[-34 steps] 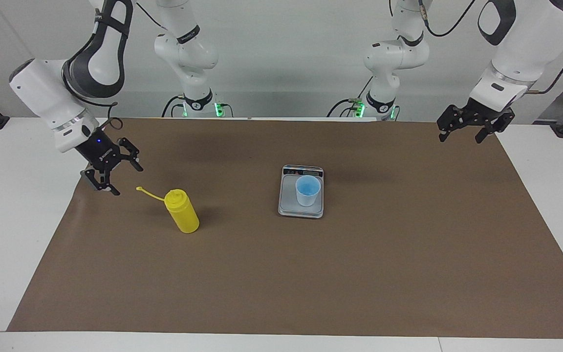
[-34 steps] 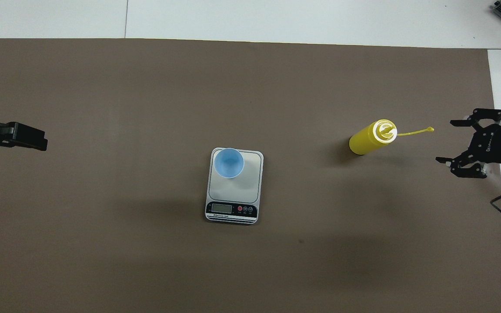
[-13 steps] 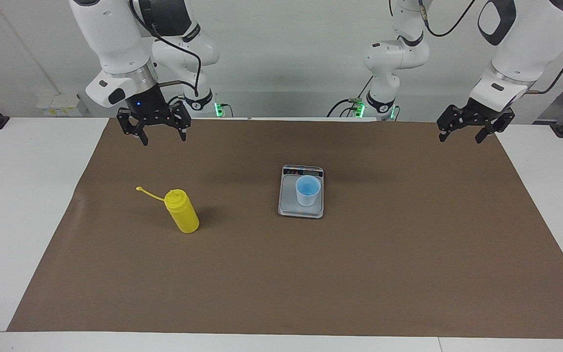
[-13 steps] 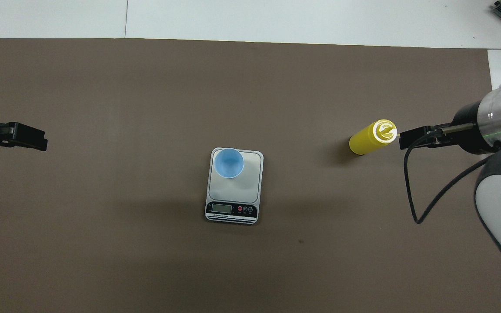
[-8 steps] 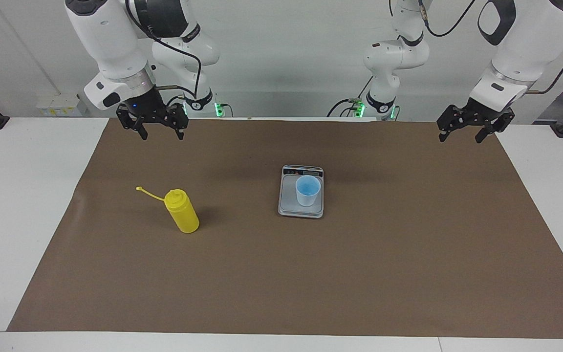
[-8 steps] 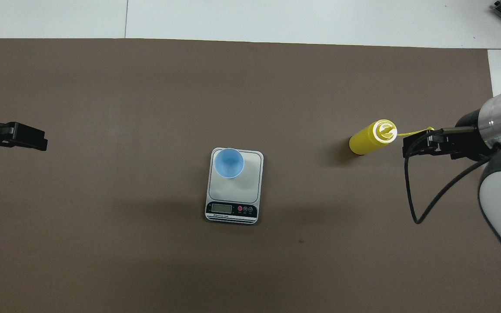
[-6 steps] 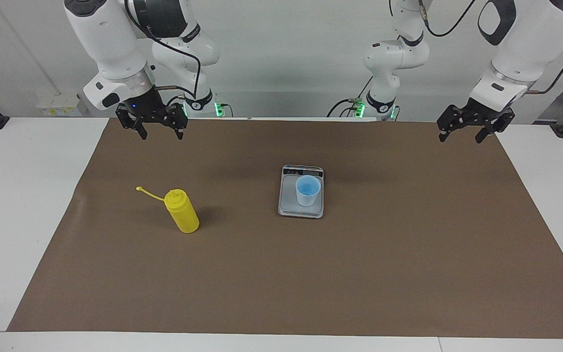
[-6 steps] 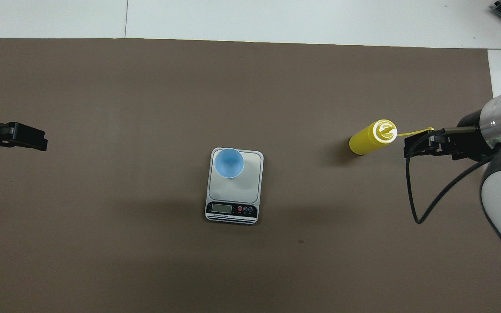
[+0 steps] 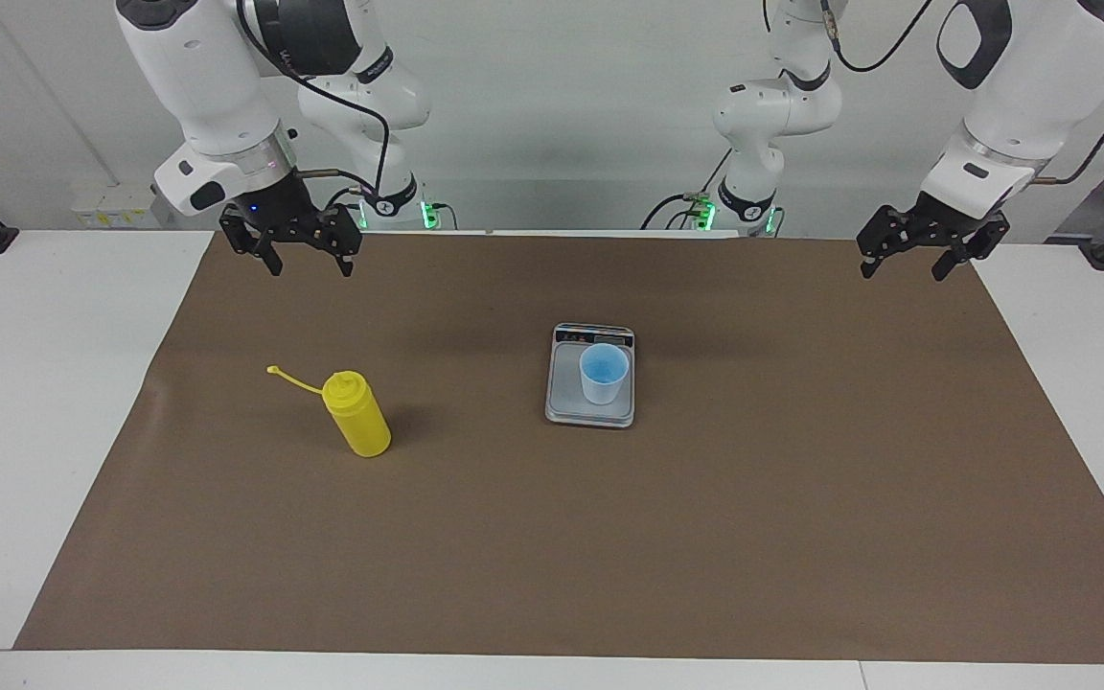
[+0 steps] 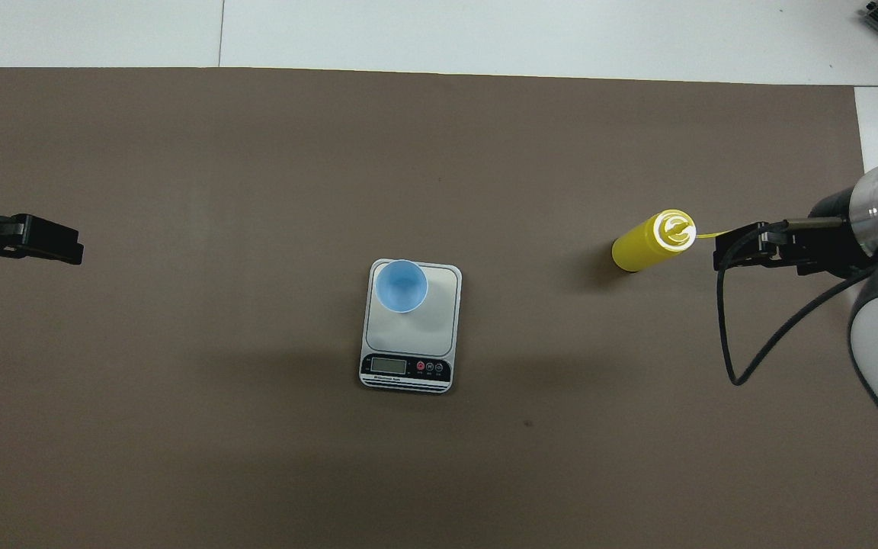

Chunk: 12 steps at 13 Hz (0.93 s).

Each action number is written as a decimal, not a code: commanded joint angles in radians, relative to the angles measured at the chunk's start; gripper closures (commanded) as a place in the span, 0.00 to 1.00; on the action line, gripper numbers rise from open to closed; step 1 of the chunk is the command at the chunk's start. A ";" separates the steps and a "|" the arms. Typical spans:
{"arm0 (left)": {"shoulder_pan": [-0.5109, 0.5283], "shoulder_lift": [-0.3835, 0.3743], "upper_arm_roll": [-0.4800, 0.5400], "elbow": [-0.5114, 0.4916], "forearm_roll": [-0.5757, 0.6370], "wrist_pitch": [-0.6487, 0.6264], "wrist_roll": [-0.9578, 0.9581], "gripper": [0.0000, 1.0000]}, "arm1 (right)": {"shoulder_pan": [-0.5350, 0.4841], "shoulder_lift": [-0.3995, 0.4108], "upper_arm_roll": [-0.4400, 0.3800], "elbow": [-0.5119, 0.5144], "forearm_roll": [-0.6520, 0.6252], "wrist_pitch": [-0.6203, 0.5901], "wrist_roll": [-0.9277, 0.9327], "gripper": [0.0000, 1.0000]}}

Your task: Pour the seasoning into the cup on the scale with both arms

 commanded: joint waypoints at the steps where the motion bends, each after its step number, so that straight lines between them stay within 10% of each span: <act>1: 0.011 -0.021 -0.002 -0.022 -0.009 0.003 0.015 0.00 | -0.005 -0.011 0.002 -0.029 -0.022 0.022 -0.004 0.00; 12: 0.011 -0.021 -0.002 -0.022 -0.009 0.003 0.015 0.00 | -0.002 -0.022 0.008 -0.044 -0.080 0.013 0.023 0.00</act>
